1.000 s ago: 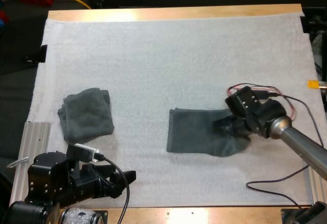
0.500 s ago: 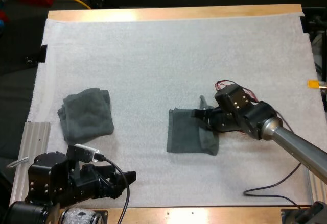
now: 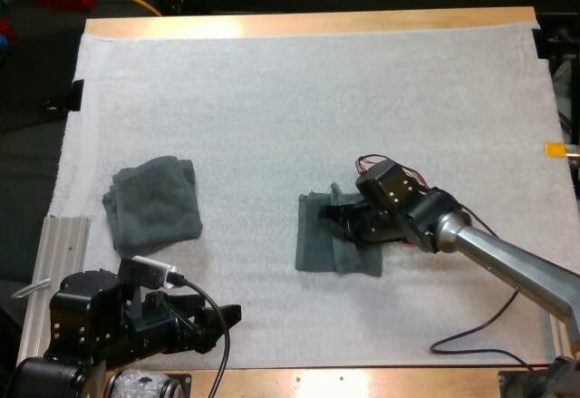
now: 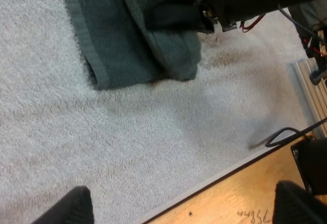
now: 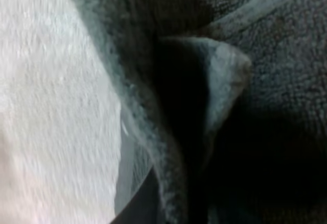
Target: Pick towel from pile, fold and stack
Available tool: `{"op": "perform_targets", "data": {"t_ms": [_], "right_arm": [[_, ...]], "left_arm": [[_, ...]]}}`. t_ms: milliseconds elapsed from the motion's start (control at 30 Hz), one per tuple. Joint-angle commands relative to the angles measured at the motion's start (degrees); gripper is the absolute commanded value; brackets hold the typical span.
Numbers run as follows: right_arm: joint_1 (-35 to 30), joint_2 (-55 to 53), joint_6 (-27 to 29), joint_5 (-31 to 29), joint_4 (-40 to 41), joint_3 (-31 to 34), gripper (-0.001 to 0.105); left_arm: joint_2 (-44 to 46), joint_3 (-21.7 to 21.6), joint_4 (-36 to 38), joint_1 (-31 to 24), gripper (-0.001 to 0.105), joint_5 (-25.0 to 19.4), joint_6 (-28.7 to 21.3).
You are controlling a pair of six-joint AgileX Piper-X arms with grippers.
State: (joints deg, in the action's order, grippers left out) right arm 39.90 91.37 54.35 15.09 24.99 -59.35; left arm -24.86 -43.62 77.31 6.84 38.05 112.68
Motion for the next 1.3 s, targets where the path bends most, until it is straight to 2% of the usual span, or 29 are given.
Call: {"op": "perform_targets", "data": {"t_ms": [0,100,433,533,600,633,767,833,933,1100,1267], "right_arm": [[0.01,0.35,-0.96,-0.94,-1.53,0.16,0.001],[0.07,1.39,-2.91,-1.93,-2.96,0.16,0.001],[0.33,5.18,-3.14,-0.89,-3.34,0.16,0.002],[0.33,5.20,-3.14,-0.89,-3.40,0.16,0.009],[0.33,5.20,-3.14,-0.64,-3.49,0.16,0.019],[0.33,5.20,-3.14,-0.27,-3.47,0.16,0.025],[0.33,5.20,-2.65,3.05,-4.72,0.16,0.061],[0.33,5.20,-0.99,5.70,-5.80,0.16,0.069],[0.49,4.53,1.40,9.40,-7.08,0.16,0.070],[0.48,2.85,1.63,11.50,-7.75,0.16,0.070],[2.69,2.81,1.63,15.66,-11.69,0.16,0.070]], "left_arm": [[0.36,-0.38,0.72,0.34,0.068,0.38,-0.04],[0.36,-0.38,1.76,0.34,0.068,0.38,-0.83],[0.36,-0.38,1.86,0.34,0.068,0.38,-1.06],[0.36,-0.38,1.86,0.34,0.068,0.38,-1.12],[0.36,-0.38,1.86,0.34,0.068,0.30,-1.12],[0.36,-0.38,1.86,0.34,0.068,0.21,-1.12],[0.36,-0.38,1.71,0.34,0.068,0.23,-1.12],[0.36,-0.38,1.71,0.34,0.068,0.23,-1.12],[0.36,-0.38,1.71,0.34,0.068,0.23,-1.12],[0.36,-0.38,1.71,0.34,0.068,-0.01,-1.12],[0.36,-0.38,1.46,0.34,0.068,-0.07,-1.63]]}}
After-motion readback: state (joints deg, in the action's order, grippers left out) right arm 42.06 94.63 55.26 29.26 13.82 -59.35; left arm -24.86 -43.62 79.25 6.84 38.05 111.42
